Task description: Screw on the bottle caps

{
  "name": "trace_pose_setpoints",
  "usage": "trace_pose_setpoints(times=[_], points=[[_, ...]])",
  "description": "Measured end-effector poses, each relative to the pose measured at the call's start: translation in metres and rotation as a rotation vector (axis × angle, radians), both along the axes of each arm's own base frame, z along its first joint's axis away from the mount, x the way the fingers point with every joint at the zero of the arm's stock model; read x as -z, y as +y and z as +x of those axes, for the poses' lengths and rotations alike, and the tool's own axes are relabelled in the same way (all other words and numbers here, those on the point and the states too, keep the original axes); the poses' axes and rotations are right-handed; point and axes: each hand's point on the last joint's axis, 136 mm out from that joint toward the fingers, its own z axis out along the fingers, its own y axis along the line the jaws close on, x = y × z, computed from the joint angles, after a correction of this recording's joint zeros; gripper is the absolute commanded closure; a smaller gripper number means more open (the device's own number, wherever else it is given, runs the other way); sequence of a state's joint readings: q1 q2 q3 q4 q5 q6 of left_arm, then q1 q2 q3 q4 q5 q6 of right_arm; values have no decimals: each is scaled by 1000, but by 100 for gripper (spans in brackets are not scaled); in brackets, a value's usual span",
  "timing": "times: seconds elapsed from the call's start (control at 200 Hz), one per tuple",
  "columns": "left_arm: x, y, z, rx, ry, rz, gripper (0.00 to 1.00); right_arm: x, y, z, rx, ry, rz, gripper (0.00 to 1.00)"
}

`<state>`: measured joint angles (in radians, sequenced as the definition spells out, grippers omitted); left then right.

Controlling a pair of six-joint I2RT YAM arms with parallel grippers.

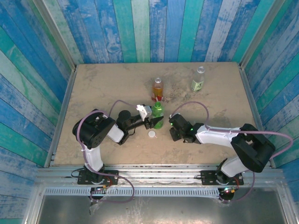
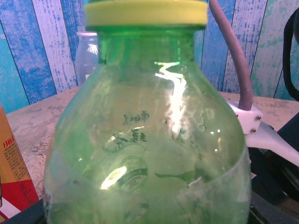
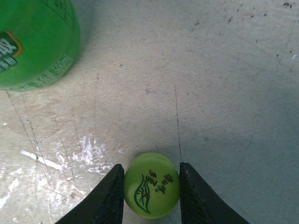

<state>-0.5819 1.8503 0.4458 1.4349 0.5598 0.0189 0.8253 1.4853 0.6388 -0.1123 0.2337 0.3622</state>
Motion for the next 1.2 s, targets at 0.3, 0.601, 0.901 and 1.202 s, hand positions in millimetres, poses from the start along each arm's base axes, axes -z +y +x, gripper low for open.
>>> trace_pose_setpoints(times=[0.3, 0.601, 0.901, 1.202], points=[[0, 0, 0, 1, 0, 0, 36, -46, 7, 5, -19, -34, 31, 67], [0, 0, 0, 2, 0, 0, 36, -115, 19, 9, -68, -67, 70, 67], [0, 0, 0, 3, 0, 0, 36, -176, 35, 11, -136, -98, 132, 67], [0, -1, 0, 4, 1, 1, 35, -228, 64, 21, -227, -150, 208, 67]])
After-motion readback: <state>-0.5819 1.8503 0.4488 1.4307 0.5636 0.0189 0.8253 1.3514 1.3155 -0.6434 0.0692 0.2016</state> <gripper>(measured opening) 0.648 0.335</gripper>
